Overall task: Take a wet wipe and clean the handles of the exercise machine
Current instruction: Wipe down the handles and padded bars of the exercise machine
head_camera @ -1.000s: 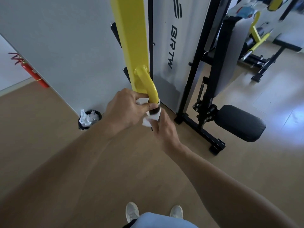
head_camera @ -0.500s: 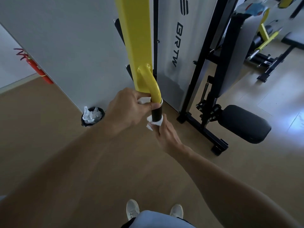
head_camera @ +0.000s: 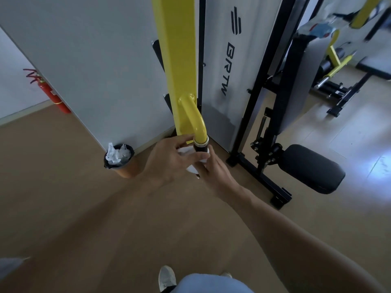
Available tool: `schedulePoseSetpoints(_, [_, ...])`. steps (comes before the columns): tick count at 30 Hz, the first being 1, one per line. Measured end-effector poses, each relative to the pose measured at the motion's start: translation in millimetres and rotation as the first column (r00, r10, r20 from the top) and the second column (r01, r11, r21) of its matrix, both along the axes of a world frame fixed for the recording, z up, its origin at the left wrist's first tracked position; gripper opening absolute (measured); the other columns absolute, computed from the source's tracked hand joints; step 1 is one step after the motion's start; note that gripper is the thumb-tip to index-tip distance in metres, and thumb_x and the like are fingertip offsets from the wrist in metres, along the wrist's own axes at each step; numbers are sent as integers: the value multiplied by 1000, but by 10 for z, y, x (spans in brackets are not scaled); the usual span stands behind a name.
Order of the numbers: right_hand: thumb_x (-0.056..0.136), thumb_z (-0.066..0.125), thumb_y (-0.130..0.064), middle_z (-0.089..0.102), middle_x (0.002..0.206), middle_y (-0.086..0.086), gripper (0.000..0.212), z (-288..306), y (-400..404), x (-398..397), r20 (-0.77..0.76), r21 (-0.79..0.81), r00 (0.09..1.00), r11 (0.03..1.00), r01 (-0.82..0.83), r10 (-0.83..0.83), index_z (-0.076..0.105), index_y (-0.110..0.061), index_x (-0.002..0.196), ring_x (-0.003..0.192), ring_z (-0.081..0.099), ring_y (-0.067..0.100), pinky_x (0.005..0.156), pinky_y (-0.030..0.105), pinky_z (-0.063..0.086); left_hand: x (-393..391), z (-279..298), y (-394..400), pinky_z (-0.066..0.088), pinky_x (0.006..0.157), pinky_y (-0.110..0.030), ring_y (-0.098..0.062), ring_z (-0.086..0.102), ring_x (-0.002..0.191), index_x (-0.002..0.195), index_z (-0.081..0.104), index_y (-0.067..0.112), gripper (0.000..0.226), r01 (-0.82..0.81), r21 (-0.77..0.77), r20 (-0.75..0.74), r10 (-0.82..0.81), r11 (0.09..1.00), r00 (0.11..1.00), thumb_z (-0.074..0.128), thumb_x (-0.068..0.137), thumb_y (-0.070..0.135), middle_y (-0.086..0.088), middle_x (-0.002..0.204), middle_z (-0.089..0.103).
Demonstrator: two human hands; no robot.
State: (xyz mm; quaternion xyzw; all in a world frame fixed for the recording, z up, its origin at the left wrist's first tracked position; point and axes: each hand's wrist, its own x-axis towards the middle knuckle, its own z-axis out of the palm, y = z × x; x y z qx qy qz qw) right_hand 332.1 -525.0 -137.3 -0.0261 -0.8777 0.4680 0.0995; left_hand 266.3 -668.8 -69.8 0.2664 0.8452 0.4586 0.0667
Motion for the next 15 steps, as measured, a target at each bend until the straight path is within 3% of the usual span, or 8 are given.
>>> schedulePoseSetpoints(3, [103,48,-32,62,100,-5,25,80,-51,39,-69,-43,998,999,7,-10,40,-29,127,82,62,12,69,33,53,-19,20,15,56,65,-40,-16,66,71,99,74,35,56,-32,28,-17,32,999,999,73,61,76,5,74,68])
schedulePoseSetpoints(5, [105,45,-35,60,98,-7,24,134,-96,52,-91,-81,996,997,-5,-2,41,-29,128,78,60,9,66,28,50,-10,36,-11,49,57,-34,-14,61,65,90,72,30,51,-52,55,-44,54,997,998,78,60,70,7,68,62])
schedulePoseSetpoints(7, [104,43,-38,61,96,-6,25,106,-141,45,-77,-78,997,997,-15,9,41,-27,126,76,61,11,64,31,52,23,50,-47,42,57,-21,-6,55,61,93,71,26,54,-88,78,-66,93,993,993,80,60,67,13,64,55])
schedulePoseSetpoints(10, [101,42,-49,62,90,0,32,-8,-195,72,-45,1,999,1000,-30,30,43,-21,117,75,62,18,65,47,54,45,22,-107,45,60,-21,-2,57,62,103,72,30,59,-115,101,-28,118,988,993,80,59,68,18,63,57])
schedulePoseSetpoints(12, [103,47,-43,63,94,1,27,-79,-199,109,-34,-1,999,1000,-20,20,46,-20,117,80,62,17,69,45,54,53,0,-155,44,61,-21,-1,54,61,108,71,36,59,-103,133,-17,106,986,994,79,59,68,19,62,55])
schedulePoseSetpoints(15, [103,52,-32,70,97,-6,16,-31,-163,155,-17,-165,997,984,73,-77,54,-32,119,85,68,11,70,36,57,49,2,-221,45,59,-23,-2,48,60,113,65,43,55,-120,180,-24,126,976,992,81,64,62,11,62,50])
